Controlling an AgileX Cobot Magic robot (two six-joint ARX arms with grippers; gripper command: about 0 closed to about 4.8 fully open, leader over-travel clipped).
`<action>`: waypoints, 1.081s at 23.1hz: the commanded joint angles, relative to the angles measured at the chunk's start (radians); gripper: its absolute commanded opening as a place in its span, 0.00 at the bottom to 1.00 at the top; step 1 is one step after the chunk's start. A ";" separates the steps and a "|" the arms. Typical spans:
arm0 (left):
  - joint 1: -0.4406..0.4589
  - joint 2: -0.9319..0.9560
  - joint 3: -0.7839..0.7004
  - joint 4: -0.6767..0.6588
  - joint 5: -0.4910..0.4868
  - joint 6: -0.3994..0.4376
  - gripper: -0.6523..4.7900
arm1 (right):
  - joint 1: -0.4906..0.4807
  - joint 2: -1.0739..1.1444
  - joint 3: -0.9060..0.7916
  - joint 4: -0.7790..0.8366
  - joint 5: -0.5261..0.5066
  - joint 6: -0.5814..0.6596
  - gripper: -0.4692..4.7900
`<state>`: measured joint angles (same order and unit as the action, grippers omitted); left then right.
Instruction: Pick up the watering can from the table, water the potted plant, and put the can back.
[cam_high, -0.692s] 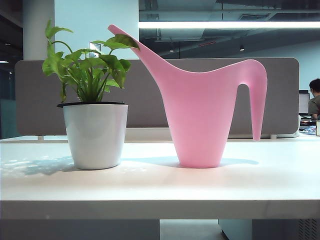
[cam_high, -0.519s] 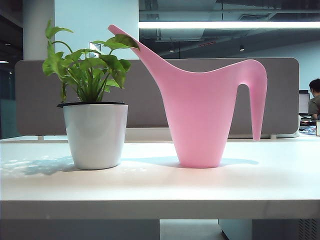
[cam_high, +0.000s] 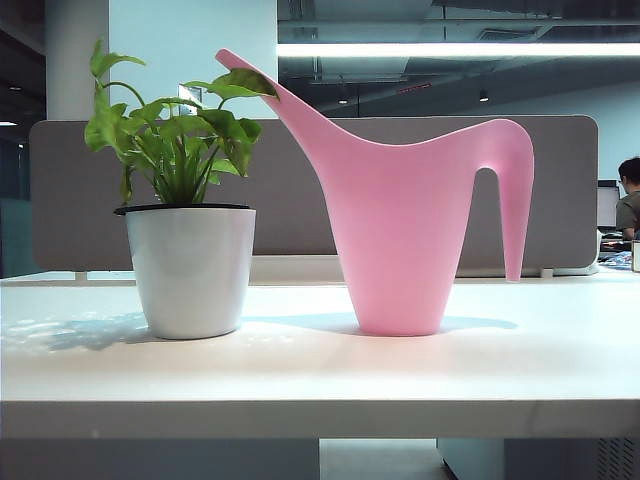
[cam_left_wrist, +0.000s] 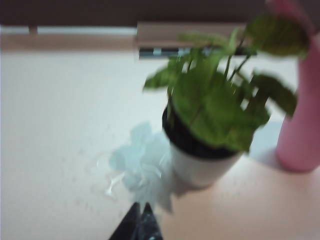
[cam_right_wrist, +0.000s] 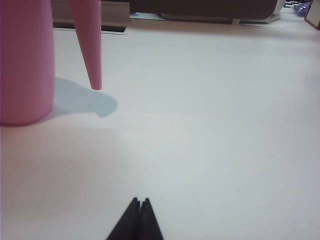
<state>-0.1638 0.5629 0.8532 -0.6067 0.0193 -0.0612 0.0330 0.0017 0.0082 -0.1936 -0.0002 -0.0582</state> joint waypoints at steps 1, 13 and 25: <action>-0.022 0.055 0.122 0.022 0.002 0.003 0.13 | 0.000 0.000 -0.007 0.011 0.001 -0.003 0.09; -0.114 0.150 0.249 -0.308 0.048 -0.018 0.13 | 0.000 0.000 -0.007 0.011 0.001 -0.003 0.09; -0.224 0.155 0.141 -0.223 0.054 0.087 0.13 | 0.000 0.000 -0.007 0.011 0.002 -0.003 0.09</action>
<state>-0.3885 0.7204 0.9970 -0.8482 0.0681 0.0231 0.0334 0.0017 0.0082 -0.1936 -0.0002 -0.0582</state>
